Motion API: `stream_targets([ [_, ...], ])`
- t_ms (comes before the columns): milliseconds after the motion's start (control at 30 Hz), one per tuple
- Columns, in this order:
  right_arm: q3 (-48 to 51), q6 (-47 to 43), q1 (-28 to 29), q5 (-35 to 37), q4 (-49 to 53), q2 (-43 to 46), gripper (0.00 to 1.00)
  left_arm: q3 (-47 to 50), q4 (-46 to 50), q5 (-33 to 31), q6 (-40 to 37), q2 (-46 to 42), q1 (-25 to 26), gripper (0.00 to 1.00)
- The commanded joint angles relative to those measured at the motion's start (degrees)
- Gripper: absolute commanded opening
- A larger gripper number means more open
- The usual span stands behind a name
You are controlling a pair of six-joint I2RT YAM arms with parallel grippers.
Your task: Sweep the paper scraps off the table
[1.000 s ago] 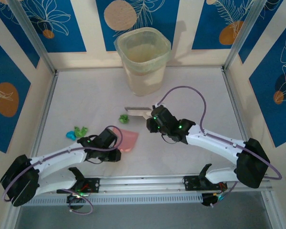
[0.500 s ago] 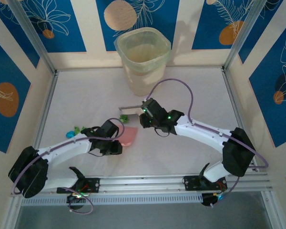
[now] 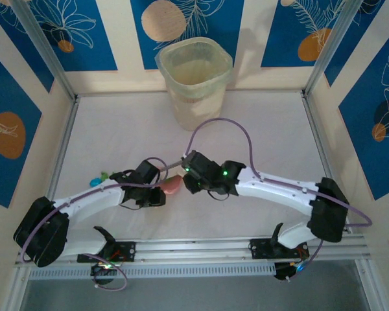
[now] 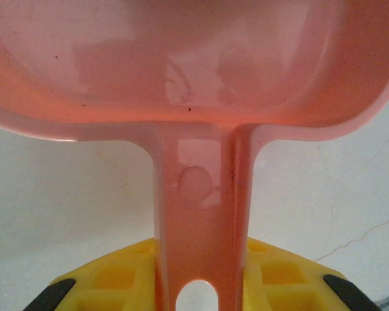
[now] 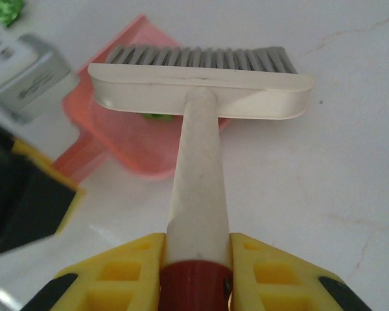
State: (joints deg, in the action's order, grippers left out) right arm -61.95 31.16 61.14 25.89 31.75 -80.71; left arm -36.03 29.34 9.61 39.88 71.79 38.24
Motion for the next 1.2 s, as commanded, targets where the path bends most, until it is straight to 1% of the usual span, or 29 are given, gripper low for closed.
stream_targets([
  [0, 2.85, 3.04, 1.72, 2.3, 1.34, 5.5, 0.0, 1.29, -1.16, -1.0, -1.73, -1.58, -0.64, 0.0],
  [133, 5.49, 6.12, 3.26, 5.34, 1.62, 9.63, 0.0, 2.62, -2.28, -1.11, -2.21, -4.44, -0.48, 0.0],
  [233, 6.88, 9.15, 3.54, 9.18, 2.64, 12.5, 0.0, 2.75, -1.5, -2.11, -2.76, -6.41, 0.15, 0.0],
  [367, 9.8, 12.24, 3.54, 12.21, 1.77, 17.98, 0.0, 2.14, 0.08, -3.67, -2.8, -8.03, 1.61, 0.0],
  [533, 16.04, 14.93, 3.61, 16.25, -1.07, 28.77, 0.0, -0.34, 3.45, -6.19, -3.29, -9.42, 4.23, 0.0],
  [667, 19.85, 17.56, 3.5, 20.39, 1.82, 36.5, 0.0, -3.3, 6.55, -7.36, -3.89, -10.49, 5.53, 0.0],
  [900, 24.04, 23.22, 3.15, 25.04, 11.93, 46.73, 0.0, -10.59, 13.84, -9.44, -6.4, -12.63, 5.72, 0.0],
  [1033, 25.59, 24.84, 2.28, 25.13, 15.08, 48.51, 0.0, -17.61, 19.47, -10.51, -8.55, -12.35, 5.71, 0.0],
  [1167, 27.1, 24.79, 1.85, 24.51, 14.18, 48.36, 0.0, -26.6, 24.39, -11.46, -10.31, -10.25, 5.66, 0.0],
])
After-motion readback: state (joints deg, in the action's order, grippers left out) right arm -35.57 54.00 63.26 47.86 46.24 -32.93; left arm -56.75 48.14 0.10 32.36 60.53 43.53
